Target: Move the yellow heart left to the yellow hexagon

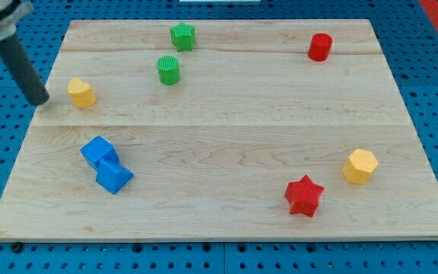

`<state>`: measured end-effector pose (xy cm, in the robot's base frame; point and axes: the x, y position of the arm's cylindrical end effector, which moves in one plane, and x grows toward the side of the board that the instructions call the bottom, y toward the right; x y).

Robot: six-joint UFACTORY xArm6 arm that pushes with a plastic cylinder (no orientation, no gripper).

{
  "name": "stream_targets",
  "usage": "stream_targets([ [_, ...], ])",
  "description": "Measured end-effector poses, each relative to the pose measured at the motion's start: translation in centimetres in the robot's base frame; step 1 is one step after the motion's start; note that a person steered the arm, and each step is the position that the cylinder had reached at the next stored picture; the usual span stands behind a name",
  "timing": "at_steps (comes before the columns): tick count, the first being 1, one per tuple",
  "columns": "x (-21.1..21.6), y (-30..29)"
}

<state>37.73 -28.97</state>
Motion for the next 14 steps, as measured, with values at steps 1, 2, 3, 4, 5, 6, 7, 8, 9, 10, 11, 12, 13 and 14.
stream_targets([
  [1,0.9,8.7],
  [2,0.5,17.2],
  [3,-2.1,19.0],
  [4,3.8,26.8],
  [5,8.2,33.9],
  [6,6.7,25.5],
  [7,2.5,23.7],
  [8,8.8,17.8],
  [9,11.3,22.1],
  [10,10.5,27.6],
  [11,8.2,22.0],
  [12,10.6,27.4],
  [13,11.5,36.0],
  [14,10.2,36.3],
])
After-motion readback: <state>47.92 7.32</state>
